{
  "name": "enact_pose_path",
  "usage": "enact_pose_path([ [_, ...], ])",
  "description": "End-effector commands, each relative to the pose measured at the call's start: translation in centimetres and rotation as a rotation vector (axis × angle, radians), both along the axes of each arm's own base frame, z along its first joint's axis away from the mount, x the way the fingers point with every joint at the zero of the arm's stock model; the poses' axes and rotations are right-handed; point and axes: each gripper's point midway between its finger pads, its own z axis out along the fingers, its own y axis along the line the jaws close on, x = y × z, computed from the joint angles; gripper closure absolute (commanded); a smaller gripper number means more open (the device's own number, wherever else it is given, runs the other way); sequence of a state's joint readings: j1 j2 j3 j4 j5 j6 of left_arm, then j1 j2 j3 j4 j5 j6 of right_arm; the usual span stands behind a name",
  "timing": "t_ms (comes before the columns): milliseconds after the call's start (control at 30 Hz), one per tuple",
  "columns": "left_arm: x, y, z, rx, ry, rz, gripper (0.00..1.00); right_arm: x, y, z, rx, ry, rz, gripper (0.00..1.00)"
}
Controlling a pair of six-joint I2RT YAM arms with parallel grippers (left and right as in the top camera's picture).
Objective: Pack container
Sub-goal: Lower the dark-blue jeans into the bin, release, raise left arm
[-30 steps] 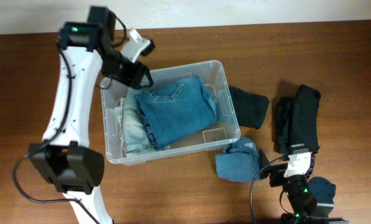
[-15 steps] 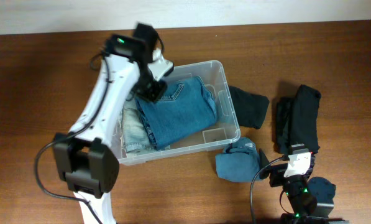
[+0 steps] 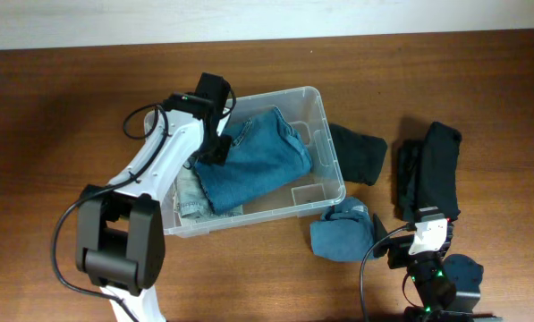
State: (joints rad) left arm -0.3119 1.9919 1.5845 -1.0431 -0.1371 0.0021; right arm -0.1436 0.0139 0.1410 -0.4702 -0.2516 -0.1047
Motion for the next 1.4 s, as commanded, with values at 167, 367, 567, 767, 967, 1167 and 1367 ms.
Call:
enact_pose_path([
  [167,4.0,-2.4,9.8,-0.142,-0.116,0.0,0.78,0.0,-0.2,-0.2,0.005,0.004,-0.011,0.01],
  [367,4.7,-8.6,12.2,-0.27,-0.195,-0.226,0.78,0.0,-0.2,-0.2,0.005,0.004,-0.011,0.02],
  [567,1.9,-15.0,4.1,-0.225,-0.037,-0.424,0.77,0.0,-0.2,-0.2,0.005,0.004,-0.011,0.02],
  [767,0.4,-17.6,-3.0,-0.184,0.088,-0.475,0.72,0.0,-0.2,-0.2,0.005,0.004,-0.011,0.01],
  [967,0.6,-17.8,-3.6,-0.182,0.096,-0.476,0.72,0.0,-0.2,-0.2,0.005,0.004,-0.011,0.02],
  [1167,2.2,-18.5,5.6,-0.226,-0.024,-0.468,0.69,0.0,-0.2,-0.2,0.005,0.004,-0.011,0.02],
  [1367,4.7,-15.1,20.1,-0.231,-0.352,-0.395,0.47,0.0,-0.2,-0.2,0.005,0.004,-0.011,0.02],
])
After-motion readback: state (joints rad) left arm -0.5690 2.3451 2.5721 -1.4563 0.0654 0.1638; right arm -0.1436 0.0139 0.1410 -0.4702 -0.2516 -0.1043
